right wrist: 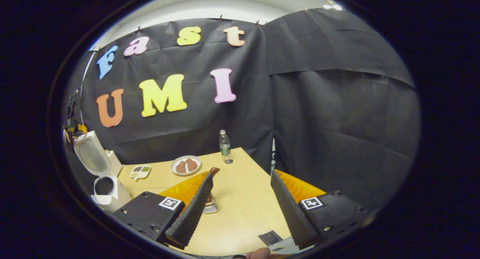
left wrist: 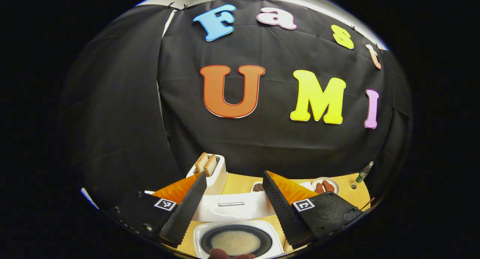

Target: Close the left gripper, press the button to open the rice cooker; take a wooden spoon from the chopstick holder with the right hand, scoop a spoonful of rice and pour it into the rice cooker, then put the wooden spoon back into the chopstick holder.

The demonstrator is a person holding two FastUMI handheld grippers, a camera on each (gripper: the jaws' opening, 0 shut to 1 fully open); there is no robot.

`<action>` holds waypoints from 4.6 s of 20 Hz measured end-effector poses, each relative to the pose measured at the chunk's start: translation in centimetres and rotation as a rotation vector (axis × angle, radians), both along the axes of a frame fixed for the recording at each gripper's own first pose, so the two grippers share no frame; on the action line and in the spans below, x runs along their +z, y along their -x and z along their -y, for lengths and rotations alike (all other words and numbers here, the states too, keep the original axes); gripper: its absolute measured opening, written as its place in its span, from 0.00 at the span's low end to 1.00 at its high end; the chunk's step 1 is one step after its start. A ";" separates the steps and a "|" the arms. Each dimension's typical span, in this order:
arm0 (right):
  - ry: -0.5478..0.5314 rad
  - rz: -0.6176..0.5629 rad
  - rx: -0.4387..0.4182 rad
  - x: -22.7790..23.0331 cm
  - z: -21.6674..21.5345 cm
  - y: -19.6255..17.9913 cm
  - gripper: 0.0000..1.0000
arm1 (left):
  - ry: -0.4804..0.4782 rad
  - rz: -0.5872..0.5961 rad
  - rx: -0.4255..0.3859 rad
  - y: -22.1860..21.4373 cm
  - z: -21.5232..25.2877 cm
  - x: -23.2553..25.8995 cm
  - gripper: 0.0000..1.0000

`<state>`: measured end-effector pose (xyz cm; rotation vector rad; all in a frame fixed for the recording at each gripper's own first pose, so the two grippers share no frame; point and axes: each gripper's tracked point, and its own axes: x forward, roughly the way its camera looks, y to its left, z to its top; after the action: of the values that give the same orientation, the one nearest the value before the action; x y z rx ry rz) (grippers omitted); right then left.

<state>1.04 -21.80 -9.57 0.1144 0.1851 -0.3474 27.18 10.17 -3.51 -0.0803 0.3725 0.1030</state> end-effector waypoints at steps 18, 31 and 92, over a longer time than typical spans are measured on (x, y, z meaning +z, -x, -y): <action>0.016 -0.013 0.331 -0.2 -9.7 -6.8 0.99 | 0.118 -0.307 -0.041 16.8 5.1 -10.7 0.96; -0.021 -0.075 0.350 -2.3 -10.3 -6.7 0.99 | 0.191 -0.490 0.036 18.5 5.8 -18.1 0.96; 0.195 0.293 0.422 9.2 -22.1 18.2 1.00 | 0.023 0.345 -0.139 43.8 10.3 5.7 0.95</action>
<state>-17.18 0.34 -0.35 -0.0680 -0.1159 0.0749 -16.59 -0.16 2.16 -0.0933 0.0341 -0.0531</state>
